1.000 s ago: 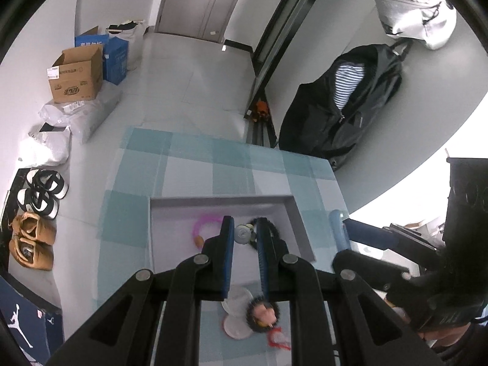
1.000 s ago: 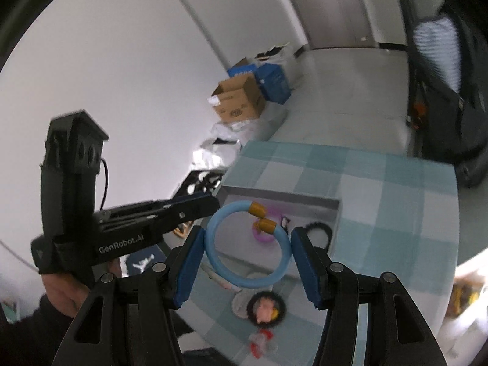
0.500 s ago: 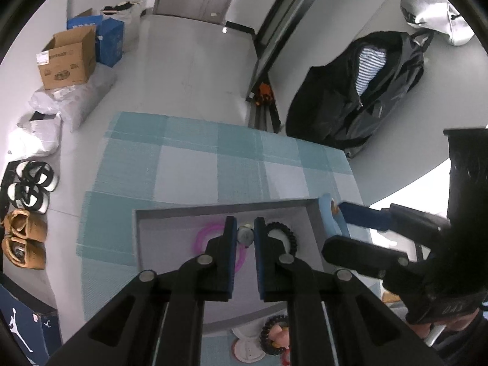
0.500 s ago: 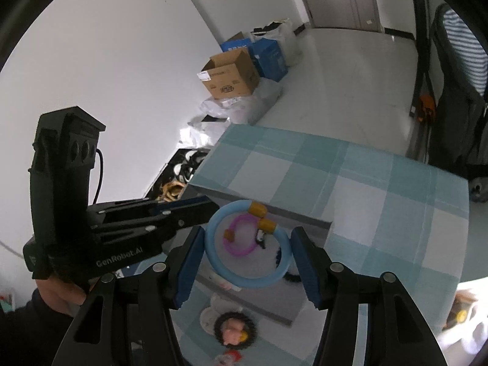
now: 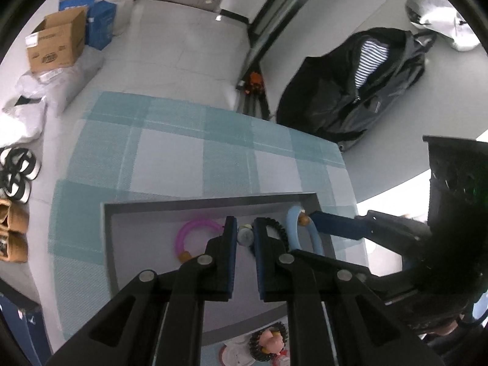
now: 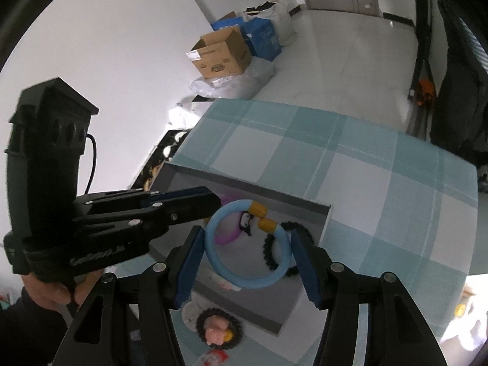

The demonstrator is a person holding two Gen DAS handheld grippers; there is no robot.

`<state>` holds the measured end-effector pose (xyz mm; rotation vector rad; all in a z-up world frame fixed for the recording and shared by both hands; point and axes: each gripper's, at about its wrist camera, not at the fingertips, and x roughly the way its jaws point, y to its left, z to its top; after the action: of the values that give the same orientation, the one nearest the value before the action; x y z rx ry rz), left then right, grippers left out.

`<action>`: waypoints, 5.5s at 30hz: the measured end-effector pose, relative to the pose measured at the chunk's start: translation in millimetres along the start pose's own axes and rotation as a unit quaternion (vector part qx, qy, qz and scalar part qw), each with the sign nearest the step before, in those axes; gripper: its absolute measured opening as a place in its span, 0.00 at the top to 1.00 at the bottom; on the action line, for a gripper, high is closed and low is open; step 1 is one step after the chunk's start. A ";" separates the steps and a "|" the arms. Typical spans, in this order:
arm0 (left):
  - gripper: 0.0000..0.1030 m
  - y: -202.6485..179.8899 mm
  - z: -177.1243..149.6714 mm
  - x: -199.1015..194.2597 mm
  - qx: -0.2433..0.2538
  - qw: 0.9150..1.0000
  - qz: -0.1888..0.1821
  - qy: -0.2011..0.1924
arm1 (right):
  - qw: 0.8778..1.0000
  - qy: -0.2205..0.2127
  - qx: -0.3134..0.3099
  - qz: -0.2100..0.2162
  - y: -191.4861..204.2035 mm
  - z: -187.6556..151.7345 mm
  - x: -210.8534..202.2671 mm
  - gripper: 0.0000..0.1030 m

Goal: Organize jewelry

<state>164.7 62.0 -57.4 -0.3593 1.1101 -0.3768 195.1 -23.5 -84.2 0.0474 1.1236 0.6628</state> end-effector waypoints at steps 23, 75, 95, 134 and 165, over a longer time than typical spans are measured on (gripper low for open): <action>0.34 15.4 -12.7 -44.4 -0.032 0.997 0.019 -0.068 | 0.995 -0.079 -0.039 -0.051 5.7 -12.4 -41.0 0.17; 0.24 -6.1 -142.1 -44.0 0.017 0.988 0.147 -0.043 | 0.998 -0.045 -0.042 -0.031 51.5 -173.0 -18.3 0.27; 0.24 4.5 -144.7 -41.7 0.002 0.987 0.155 -0.034 | 0.995 -0.022 -0.073 -0.066 55.1 -172.7 -2.8 0.66; 0.42 -73.6 -153.2 11.6 0.101 0.983 0.146 0.035 | 0.992 -0.070 0.090 -0.057 -25.4 -168.7 -62.7 0.72; 0.87 -85.9 -132.6 -25.4 0.111 0.990 0.084 -0.003 | 0.991 -0.093 0.101 -0.010 -12.6 -152.8 -69.5 0.72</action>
<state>24.0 -14.0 -50.8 -0.0692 1.0725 -0.3448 53.7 -113.2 -101.0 0.2647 1.0055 0.5137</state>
